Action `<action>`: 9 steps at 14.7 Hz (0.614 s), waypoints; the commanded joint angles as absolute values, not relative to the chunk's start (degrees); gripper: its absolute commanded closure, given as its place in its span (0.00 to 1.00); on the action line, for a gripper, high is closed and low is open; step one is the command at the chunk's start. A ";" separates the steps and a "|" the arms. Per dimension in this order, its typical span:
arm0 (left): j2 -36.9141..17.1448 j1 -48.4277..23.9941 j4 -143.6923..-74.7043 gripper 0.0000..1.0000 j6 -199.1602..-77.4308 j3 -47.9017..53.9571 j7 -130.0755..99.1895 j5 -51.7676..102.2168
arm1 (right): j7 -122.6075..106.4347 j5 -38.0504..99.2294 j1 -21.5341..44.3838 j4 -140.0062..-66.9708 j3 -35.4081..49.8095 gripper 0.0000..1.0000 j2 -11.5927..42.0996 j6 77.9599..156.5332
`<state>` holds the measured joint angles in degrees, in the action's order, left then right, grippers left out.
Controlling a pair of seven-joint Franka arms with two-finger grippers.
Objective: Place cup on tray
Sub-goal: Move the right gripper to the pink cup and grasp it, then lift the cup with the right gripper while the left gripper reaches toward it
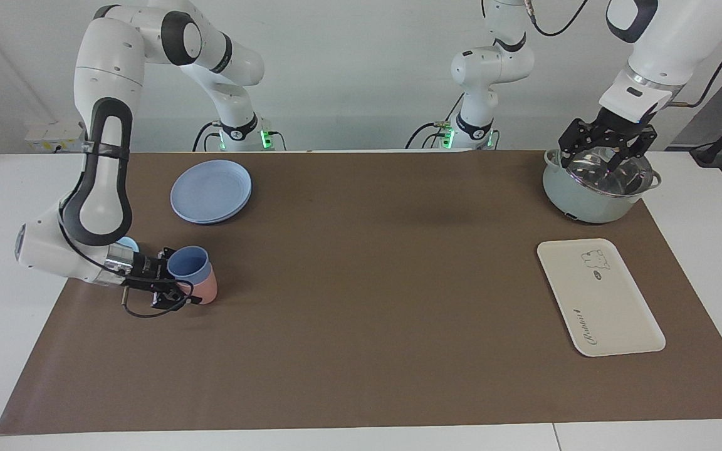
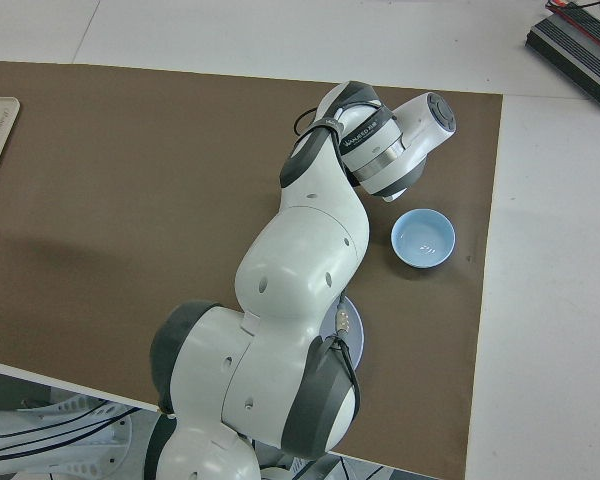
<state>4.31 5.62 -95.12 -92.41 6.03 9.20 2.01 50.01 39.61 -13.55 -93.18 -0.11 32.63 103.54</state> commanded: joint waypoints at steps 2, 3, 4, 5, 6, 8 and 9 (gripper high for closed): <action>0.79 5.98 -89.39 0.00 -89.91 5.98 7.82 0.97 | 48.51 44.02 -11.96 -95.80 0.09 1.00 30.15 103.71; 0.97 5.80 -90.08 0.00 -90.09 5.98 7.56 0.97 | 49.12 44.38 -11.34 -95.80 0.09 1.00 29.62 103.71; 1.31 5.71 -90.70 0.00 -90.17 6.06 7.12 0.97 | 49.57 44.38 -10.55 -95.80 0.09 1.00 28.58 103.80; 1.49 5.80 -90.88 0.00 -90.09 6.15 7.12 1.05 | 51.14 44.38 -9.76 -95.80 0.09 1.00 27.52 103.62; 1.58 5.80 -91.23 0.00 -90.26 6.15 7.21 1.05 | 53.85 44.38 -8.19 -96.06 0.09 1.00 26.29 103.71; 2.11 5.36 -92.28 0.00 -89.56 6.15 7.82 1.05 | 59.56 44.21 -2.23 -96.24 -0.09 1.00 23.31 104.06; 3.07 5.19 -93.68 0.00 -89.47 6.15 7.65 1.05 | 62.37 43.86 0.67 -96.33 -0.09 1.00 22.07 104.06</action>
<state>1.84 5.66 -92.17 -90.72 6.04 8.14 2.01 57.24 43.07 -4.83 -93.55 0.24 26.83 103.45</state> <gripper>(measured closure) 0.000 0.225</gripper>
